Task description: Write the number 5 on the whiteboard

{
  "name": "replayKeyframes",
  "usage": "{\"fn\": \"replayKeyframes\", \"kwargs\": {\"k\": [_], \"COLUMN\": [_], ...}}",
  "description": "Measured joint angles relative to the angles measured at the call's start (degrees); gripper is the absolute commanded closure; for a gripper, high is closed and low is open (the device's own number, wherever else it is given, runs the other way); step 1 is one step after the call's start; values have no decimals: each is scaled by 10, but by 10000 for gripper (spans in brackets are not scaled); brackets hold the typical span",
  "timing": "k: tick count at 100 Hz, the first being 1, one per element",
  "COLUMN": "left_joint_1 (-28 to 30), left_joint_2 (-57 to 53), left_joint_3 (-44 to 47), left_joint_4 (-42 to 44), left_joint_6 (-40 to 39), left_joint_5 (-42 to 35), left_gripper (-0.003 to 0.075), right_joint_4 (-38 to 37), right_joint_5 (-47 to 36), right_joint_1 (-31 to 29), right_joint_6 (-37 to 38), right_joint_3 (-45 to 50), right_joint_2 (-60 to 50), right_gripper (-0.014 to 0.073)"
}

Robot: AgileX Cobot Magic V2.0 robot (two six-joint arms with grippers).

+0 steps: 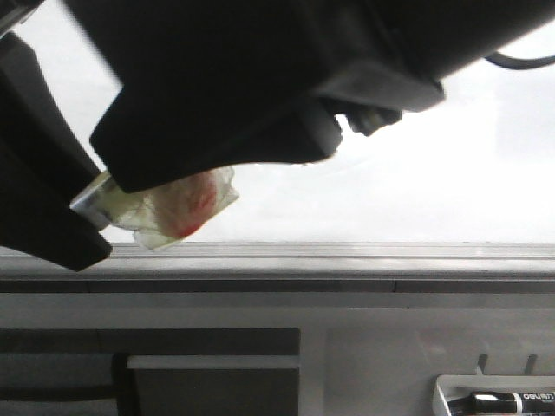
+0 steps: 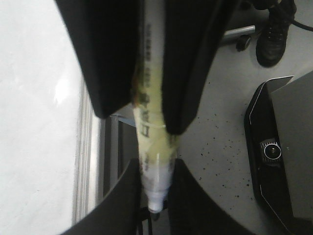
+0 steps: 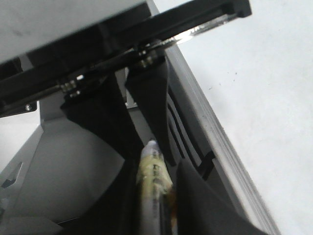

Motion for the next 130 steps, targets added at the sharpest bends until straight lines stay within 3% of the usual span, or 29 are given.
{"fn": "replayKeyframes", "kwargs": {"k": [28,37,51,62,82,95,109,130], "left_joint_1": [0,0,0,0,0,7,54,160], "left_joint_2": [0,0,0,-11,-78,-134,-206,-306], "left_joint_3": [0,1,1,1,0,1,28,96], "left_joint_4": [-4,-4,-14,-15,-21,-21,-19,-17], "left_joint_6": [-9,-29,-52,-57,-64,-121,-223,-365], "left_joint_5": [0,-3,-16,-31,-52,-82,-139,-174], "left_gripper": [720,609,337,255,262,316,427,706], "right_joint_4": [-1,-1,1,5,5,6,6,6], "right_joint_5": [2,0,-1,3,11,14,14,-7], "right_joint_1": [0,0,0,0,-14,-44,-87,-131], "right_joint_6": [-4,-4,-5,-5,-4,-4,-4,-4], "right_joint_3": [0,0,0,0,0,13,47,77], "right_joint_2": [0,0,0,-7,-35,-60,-99,-137], "right_gripper": [655,655,655,655,655,650,650,650]}}
